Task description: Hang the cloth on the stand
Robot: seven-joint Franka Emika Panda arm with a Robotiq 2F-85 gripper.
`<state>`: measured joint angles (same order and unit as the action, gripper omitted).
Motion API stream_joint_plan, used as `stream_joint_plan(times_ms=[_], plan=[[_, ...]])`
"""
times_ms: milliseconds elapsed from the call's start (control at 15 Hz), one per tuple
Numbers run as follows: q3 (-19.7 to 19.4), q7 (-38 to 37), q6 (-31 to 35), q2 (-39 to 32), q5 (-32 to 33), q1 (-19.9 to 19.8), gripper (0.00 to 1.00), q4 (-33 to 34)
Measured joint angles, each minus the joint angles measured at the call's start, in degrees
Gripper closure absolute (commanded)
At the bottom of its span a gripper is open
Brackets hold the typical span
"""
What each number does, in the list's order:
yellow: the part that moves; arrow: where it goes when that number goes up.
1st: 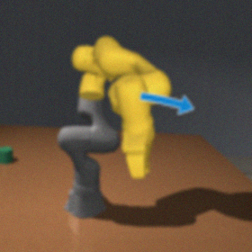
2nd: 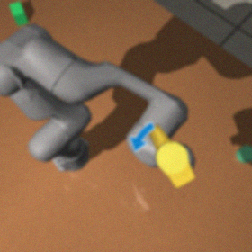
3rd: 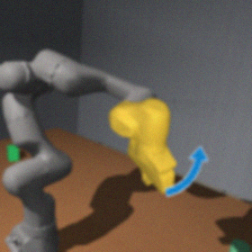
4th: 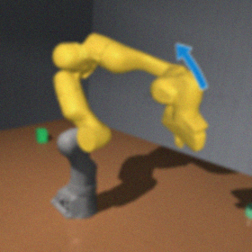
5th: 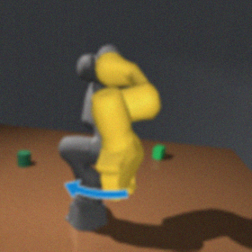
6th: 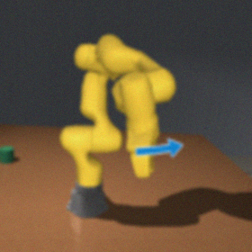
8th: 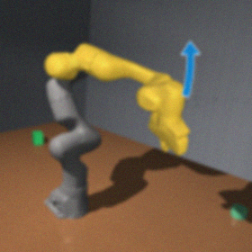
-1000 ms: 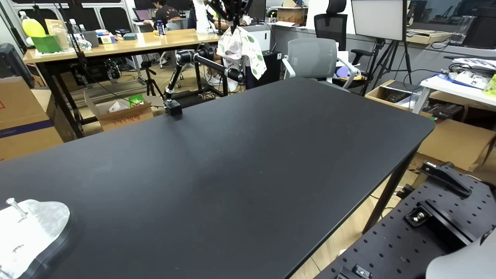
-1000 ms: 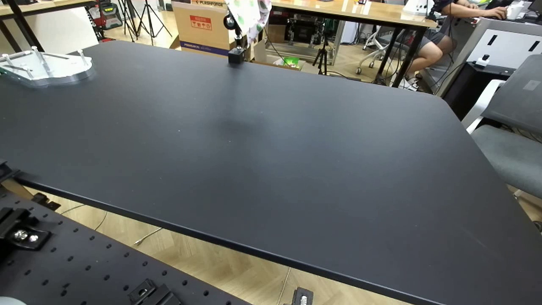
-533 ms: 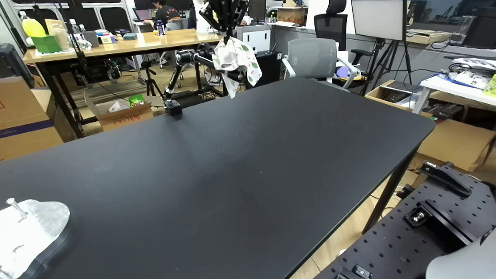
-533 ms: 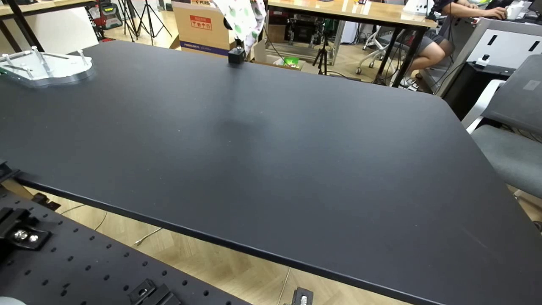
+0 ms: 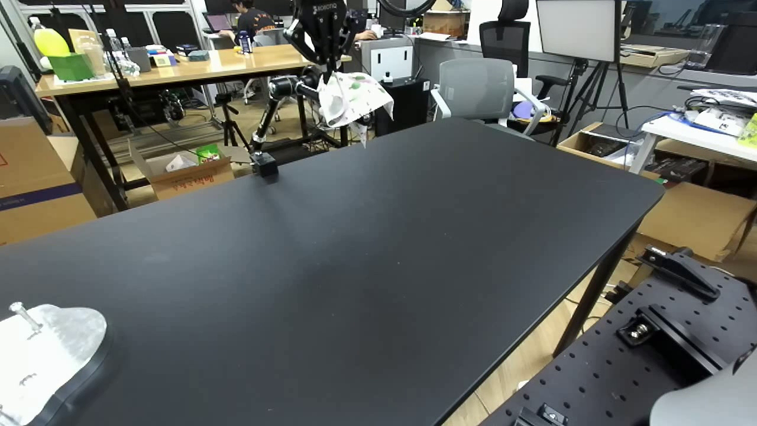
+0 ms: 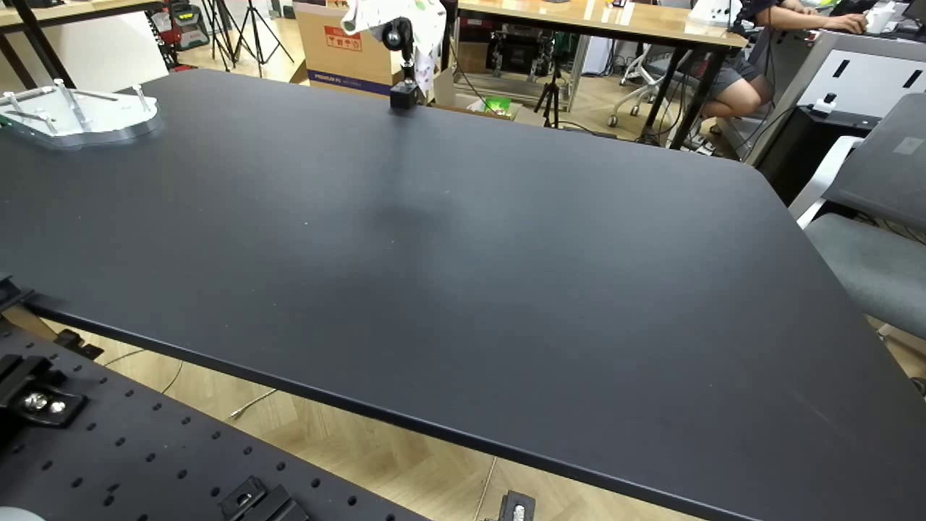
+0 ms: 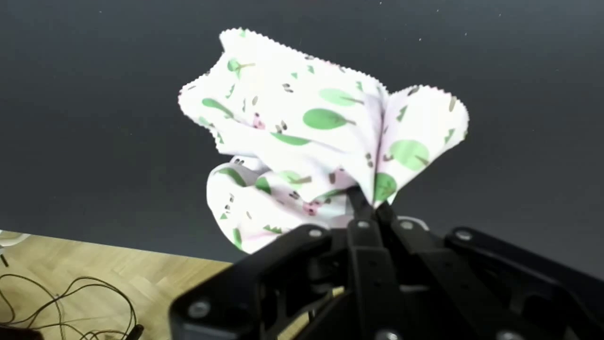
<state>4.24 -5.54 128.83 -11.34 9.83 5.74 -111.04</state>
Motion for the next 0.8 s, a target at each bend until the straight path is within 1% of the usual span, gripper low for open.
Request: stream_joint_plan(times_ms=[333, 400, 467, 800], plan=[[0.0, 0.0, 0.0, -0.7, -0.1, 0.1, 0.99, 0.0], [0.0, 0.0, 0.0, -0.7, -0.1, 0.1, 0.72, 0.0], [-0.1, 0.0, 0.0, -0.7, -0.1, 0.1, 0.71, 0.1], [-0.3, 0.0, 0.0, -0.6, -0.1, 0.0, 0.38, 0.2]])
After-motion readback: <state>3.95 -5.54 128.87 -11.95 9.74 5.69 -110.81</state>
